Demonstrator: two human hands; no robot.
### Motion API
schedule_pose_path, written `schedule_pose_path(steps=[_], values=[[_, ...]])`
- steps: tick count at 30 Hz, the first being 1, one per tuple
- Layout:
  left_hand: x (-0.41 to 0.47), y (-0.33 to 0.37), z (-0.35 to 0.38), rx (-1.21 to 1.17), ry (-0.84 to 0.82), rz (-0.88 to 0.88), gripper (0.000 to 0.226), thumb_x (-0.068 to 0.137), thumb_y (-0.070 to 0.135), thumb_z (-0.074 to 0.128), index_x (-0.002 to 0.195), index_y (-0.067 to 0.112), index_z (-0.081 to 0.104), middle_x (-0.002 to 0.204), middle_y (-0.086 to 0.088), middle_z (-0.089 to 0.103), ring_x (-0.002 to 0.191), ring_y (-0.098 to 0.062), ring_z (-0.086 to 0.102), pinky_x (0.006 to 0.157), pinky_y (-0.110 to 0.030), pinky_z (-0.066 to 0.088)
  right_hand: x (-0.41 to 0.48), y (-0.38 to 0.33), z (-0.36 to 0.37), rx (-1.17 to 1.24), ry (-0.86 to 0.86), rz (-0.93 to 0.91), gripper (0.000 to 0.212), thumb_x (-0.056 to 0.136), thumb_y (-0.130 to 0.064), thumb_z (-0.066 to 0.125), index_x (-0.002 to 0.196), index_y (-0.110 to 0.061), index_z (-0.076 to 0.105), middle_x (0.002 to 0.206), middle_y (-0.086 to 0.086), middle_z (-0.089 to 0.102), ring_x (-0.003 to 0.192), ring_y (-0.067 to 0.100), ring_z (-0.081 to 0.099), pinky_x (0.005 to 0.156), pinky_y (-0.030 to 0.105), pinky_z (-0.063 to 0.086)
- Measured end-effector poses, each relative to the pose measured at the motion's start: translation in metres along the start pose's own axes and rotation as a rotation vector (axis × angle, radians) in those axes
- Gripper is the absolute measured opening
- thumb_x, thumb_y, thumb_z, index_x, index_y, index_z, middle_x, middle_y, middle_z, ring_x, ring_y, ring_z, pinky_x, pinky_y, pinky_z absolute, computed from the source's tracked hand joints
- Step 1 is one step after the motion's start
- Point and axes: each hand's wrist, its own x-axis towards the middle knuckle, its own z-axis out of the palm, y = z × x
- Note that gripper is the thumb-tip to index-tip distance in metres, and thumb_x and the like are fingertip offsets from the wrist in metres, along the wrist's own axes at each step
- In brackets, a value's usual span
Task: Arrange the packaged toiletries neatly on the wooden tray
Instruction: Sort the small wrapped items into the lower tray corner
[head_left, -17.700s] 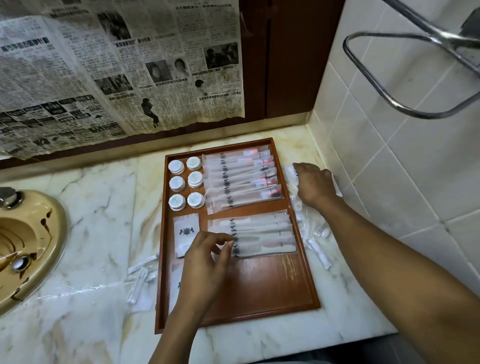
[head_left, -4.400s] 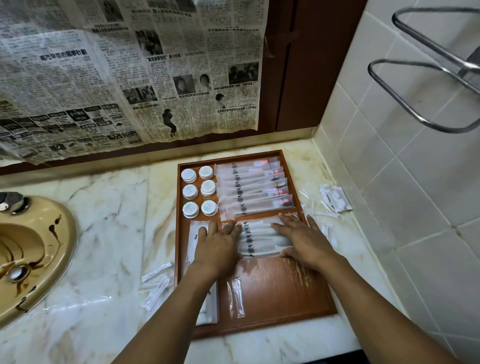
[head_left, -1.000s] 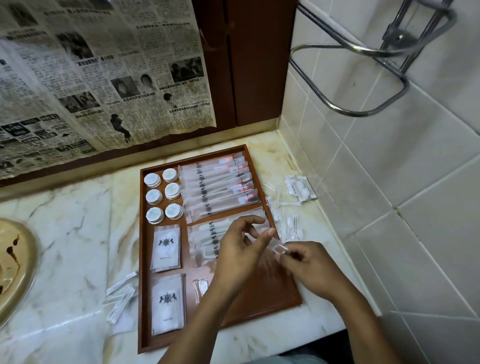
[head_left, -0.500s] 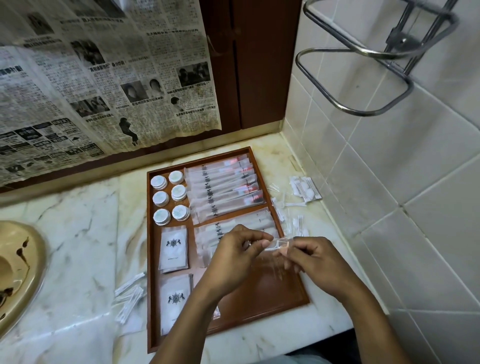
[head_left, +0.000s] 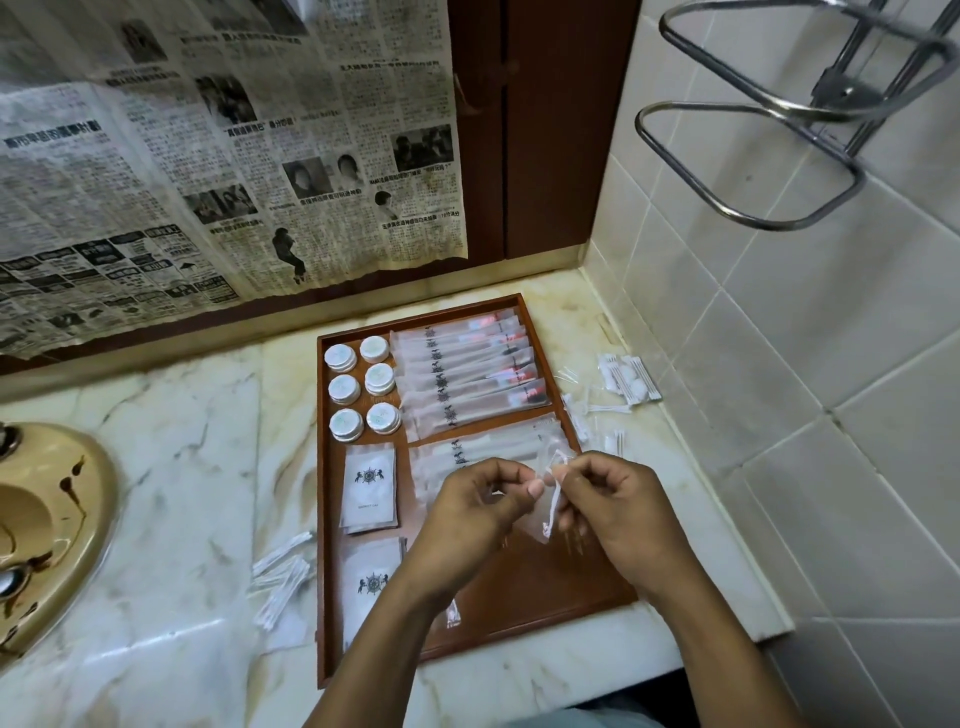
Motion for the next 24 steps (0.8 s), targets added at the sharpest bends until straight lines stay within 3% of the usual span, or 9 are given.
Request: schedule_pose_path(steps=[5,10,14,19,24], values=[[-0.007,-0.002,-0.006,0.045,0.11,0.043,0.013,0.09,0.021,0.077,0.088,0.009,0.073,0.068,-0.002,0.062,0.056,-0.006,0.052,0.05,-0.015,0.04,-0.006,0.003,0.017,-0.031,0.1,0.023,0.021,0.094,-0.015,0.066,0.076,-0.015,0.074,0.058,0.009,0.068,0.047,0.013,0.056,0.053,0.025,0.045],[-0.013,-0.01,-0.013,0.01,0.26,0.024,0.013,0.087,0.021,0.079,0.084,0.01,0.074,0.067,0.005,0.07,0.059,-0.001,0.06,0.05,-0.013,0.041,-0.013,0.003,0.035,0.048,0.112,0.015,0.005,0.091,-0.018,0.072,0.087,-0.016,0.075,0.065,0.011,0.071,0.056,0.017,0.063,0.059,0.031,0.051],[-0.022,-0.014,-0.025,-0.044,0.248,0.006,0.013,0.088,0.016,0.078,0.086,0.004,0.073,0.063,0.005,0.067,0.051,0.002,0.054,0.049,-0.01,0.039,-0.014,0.007,0.047,0.108,0.141,0.054,0.002,0.087,-0.012,0.076,0.089,-0.011,0.075,0.062,0.011,0.069,0.056,0.017,0.06,0.059,0.031,0.051],[-0.036,-0.022,-0.036,-0.026,0.258,-0.028,0.016,0.087,0.017,0.079,0.087,0.002,0.074,0.064,0.001,0.067,0.05,0.001,0.053,0.049,-0.01,0.039,-0.018,0.018,0.063,0.001,0.142,0.064,0.006,0.088,-0.012,0.075,0.085,-0.016,0.076,0.062,0.007,0.07,0.055,0.013,0.061,0.057,0.028,0.052],[-0.046,-0.037,-0.051,0.079,0.266,-0.075,0.01,0.087,0.014,0.078,0.08,0.008,0.075,0.071,-0.001,0.074,0.067,-0.012,0.069,0.06,-0.019,0.051,-0.022,0.038,0.076,-0.083,0.102,0.113,0.006,0.087,-0.013,0.076,0.085,-0.019,0.076,0.06,0.004,0.069,0.053,0.012,0.059,0.056,0.031,0.051]])
